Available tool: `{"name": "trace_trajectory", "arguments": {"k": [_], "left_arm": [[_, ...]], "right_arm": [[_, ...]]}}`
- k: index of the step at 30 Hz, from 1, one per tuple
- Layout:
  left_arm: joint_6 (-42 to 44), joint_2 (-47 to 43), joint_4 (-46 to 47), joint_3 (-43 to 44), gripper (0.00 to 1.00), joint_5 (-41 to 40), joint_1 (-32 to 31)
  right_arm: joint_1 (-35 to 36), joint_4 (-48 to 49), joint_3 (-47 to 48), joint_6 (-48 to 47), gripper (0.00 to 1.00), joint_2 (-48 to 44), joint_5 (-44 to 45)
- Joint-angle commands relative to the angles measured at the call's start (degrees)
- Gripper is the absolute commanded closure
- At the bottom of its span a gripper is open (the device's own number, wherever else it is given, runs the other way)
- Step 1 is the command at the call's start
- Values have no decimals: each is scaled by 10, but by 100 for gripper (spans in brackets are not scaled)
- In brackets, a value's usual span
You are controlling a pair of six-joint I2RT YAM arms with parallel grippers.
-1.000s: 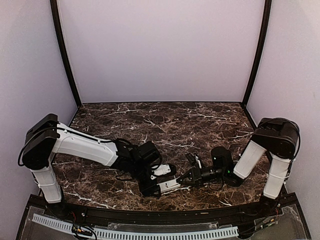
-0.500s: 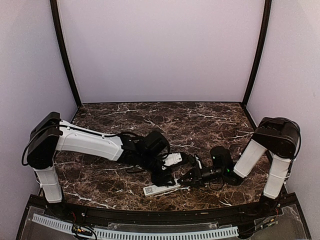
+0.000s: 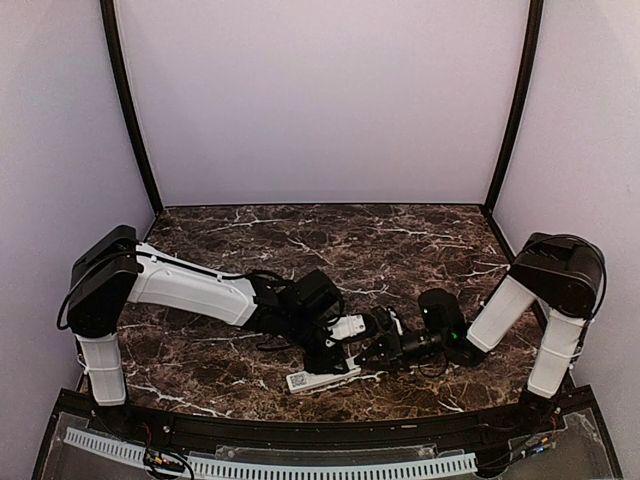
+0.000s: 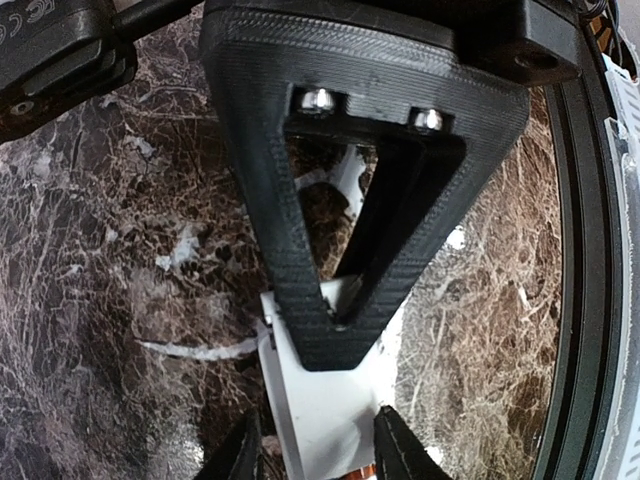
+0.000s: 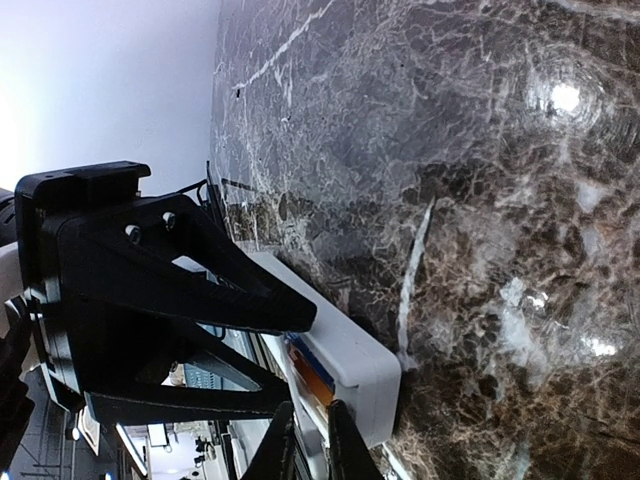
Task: Load the batteries into the remote control
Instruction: Load the battery cover onto the remote control without the battery cover.
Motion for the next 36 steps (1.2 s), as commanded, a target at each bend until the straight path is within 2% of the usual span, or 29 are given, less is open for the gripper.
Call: {"name": "trace_trajectory", "arguments": {"k": [1, 7, 19, 26, 36], "left_arm": [[6, -1, -22, 10, 63, 8, -2], [1, -1, -26, 2, 63, 19, -2], [-3, 1, -28, -7, 65, 11, -2], [-1, 7, -34, -7, 68, 12, -2], [-1, 5, -39, -4, 65, 12, -2]], "right_arm": [[-4, -47, 5, -19, 88, -18, 4], [-4, -93, 13, -38, 85, -43, 9], [-6, -286, 65, -128, 79, -89, 43], [-6, -318, 69, -143, 77, -92, 53], [-6, -339, 86, -162, 78, -92, 53]]}}
